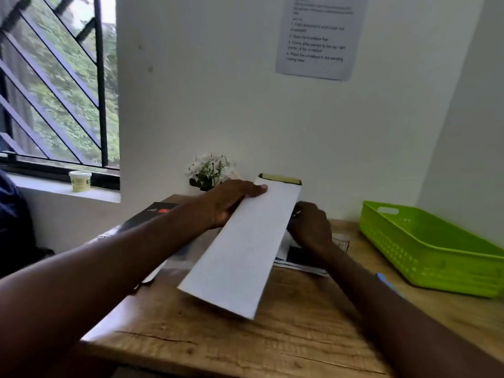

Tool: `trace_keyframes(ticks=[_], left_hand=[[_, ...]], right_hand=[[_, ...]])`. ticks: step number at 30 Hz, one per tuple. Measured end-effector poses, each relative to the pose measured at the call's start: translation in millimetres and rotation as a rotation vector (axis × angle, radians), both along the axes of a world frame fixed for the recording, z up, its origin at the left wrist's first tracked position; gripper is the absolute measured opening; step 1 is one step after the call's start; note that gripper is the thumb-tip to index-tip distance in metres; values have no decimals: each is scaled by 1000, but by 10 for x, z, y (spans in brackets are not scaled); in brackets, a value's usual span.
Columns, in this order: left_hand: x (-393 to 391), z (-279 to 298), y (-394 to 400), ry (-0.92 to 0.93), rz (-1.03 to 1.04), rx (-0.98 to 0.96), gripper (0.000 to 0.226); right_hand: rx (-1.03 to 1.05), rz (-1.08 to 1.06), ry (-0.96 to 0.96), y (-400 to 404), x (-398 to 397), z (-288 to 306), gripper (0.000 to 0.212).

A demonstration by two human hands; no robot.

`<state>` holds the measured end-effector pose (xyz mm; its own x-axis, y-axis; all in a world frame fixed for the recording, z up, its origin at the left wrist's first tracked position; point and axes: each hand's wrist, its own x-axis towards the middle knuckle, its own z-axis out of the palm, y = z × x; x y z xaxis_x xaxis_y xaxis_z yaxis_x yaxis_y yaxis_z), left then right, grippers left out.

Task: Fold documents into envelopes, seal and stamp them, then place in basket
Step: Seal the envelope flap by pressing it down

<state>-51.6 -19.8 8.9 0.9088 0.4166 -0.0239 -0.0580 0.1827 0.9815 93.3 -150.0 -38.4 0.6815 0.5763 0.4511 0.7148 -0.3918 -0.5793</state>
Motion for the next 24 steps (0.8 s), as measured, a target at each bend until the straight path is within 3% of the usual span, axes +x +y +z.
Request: trace_keyframes(ticks=[1,3,8,13,16,18,20,24], left_hand=[[13,-27,62,8,29,-1,25],[58,-113,181,31,88,2,28],[94,-405,326,93,147,65,12],[139,-498,371,88,222,190,5],[179,-546,390,116,309,275,18],[207,-532,368,160,371,436,8],[230,-527,339,218,385,624,14],[233,-587,246,188,397,664,19]], right_hand=[[-157,2,-131,-12,-11,-97,22],[-312,53,-205,22,-16,-182,39],[-438,57,-194,116,47,-213,74],[-452,66,-183,110,140,-239,44],[-447,82,-176,85,101,-200,43],[-461,85,-165,46,64,-145,47],[-476,84,-161,17,36,-103,47],[-480,71,-151,-3,35,-97,44]])
